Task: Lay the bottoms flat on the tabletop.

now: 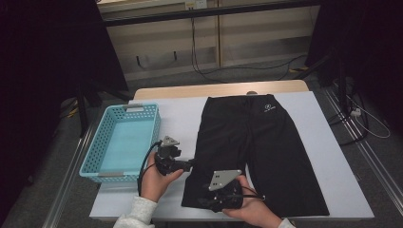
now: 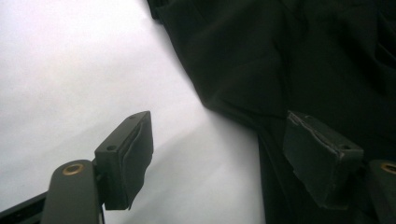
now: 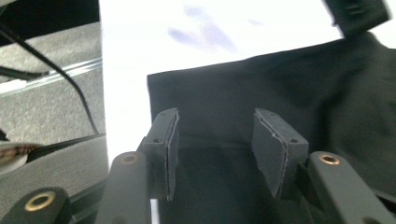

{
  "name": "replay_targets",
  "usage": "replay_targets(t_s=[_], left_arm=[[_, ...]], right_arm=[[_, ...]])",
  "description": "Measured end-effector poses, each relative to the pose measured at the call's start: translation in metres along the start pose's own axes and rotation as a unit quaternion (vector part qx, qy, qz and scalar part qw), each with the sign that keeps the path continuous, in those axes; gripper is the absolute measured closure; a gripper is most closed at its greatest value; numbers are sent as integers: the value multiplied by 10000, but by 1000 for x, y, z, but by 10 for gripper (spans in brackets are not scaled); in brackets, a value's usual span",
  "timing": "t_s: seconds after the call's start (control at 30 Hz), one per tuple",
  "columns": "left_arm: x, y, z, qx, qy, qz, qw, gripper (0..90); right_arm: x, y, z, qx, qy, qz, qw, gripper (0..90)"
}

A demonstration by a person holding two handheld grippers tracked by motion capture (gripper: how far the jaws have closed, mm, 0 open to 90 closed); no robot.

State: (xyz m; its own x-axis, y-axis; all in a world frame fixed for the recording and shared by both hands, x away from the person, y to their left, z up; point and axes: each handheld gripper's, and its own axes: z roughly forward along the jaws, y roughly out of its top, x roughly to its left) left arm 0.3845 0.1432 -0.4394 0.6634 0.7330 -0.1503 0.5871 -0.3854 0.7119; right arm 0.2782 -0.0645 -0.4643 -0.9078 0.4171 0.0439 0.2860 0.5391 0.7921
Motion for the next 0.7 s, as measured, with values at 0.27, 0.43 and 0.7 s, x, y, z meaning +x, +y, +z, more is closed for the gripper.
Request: replay_targets(t_s=[0.27, 0.43, 0.7], left_arm=[[0, 1, 1, -27, 19, -51, 10000, 250], [0, 2, 2, -20, 11, -64, 10000, 250], [1, 3, 2, -57, 9, -141, 9999, 252]], right_arm=[[10, -1, 8, 163, 143, -267, 9994, 592], [10, -1, 7, 189, 163, -244, 9994, 791], [4, -3, 1, 219, 345, -117, 9991, 900]])
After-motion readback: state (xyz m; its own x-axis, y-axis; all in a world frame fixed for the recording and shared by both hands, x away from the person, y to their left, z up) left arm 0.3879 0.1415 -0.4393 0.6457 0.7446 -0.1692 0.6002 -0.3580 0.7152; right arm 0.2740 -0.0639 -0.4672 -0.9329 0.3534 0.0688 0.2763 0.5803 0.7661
